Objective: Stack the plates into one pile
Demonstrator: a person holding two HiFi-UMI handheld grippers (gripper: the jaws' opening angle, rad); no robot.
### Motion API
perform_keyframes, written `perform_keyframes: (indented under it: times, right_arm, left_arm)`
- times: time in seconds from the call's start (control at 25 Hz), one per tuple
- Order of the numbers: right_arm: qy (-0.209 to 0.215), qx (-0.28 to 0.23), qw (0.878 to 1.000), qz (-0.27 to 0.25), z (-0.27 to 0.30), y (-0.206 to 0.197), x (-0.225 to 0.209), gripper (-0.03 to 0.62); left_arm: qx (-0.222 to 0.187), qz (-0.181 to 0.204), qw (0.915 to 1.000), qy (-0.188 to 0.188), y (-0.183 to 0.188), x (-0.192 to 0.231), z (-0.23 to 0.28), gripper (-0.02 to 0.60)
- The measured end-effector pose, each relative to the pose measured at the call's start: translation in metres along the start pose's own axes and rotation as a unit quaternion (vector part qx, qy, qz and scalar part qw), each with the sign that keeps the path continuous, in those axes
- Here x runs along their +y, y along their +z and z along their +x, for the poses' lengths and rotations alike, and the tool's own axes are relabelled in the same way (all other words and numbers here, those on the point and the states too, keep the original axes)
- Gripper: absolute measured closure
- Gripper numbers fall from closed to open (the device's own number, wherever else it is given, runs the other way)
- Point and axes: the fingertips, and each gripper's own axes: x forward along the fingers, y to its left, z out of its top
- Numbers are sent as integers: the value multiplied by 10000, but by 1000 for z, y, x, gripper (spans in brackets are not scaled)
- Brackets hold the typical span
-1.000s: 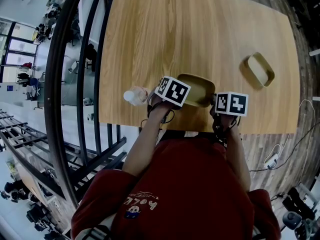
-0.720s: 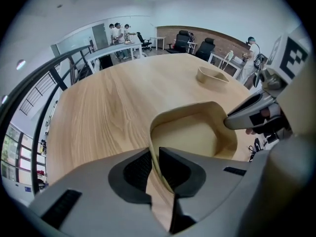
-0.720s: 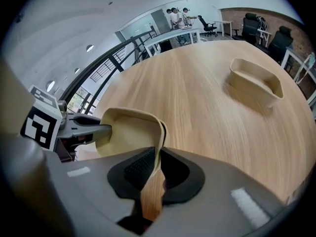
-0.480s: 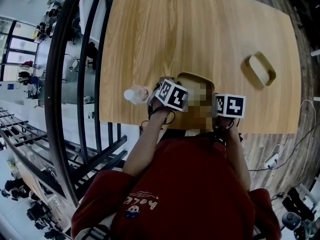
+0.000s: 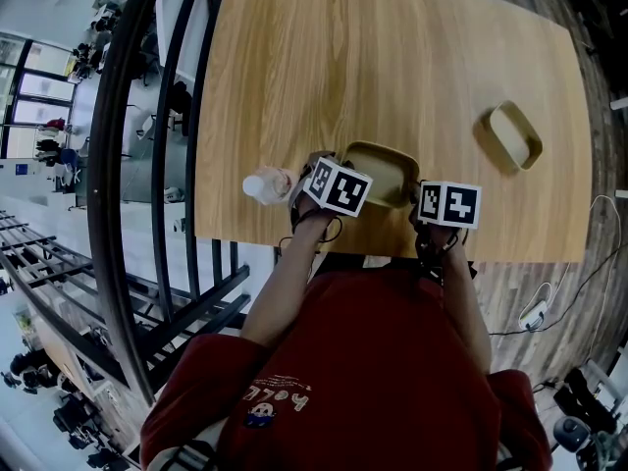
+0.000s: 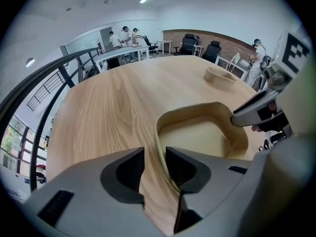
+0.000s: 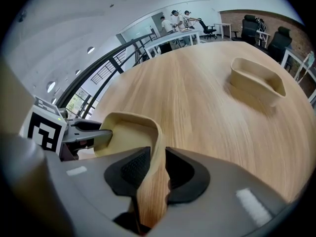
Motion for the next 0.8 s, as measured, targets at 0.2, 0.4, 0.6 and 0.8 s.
perform_keyframes:
  times: [0.2, 0.4, 0.6, 0.8]
  right_arm:
    - [77, -54, 9999, 92, 5, 0, 0, 473]
    - [77, -6, 9999, 125, 13, -2, 0, 471]
    - [35, 74, 9999, 122, 22, -8, 1, 471]
    - [-120, 71, 9999, 88, 25, -12, -6, 471]
  left_arm:
    - [-29, -194, 9998, -76, -5, 1, 9, 437]
    - [-12, -293, 9995, -154, -6, -1, 14, 436]
    - [-52, -359, 9991, -207, -6, 0, 14, 436]
    - [-62, -429, 9985, -334, -7, -6, 15, 437]
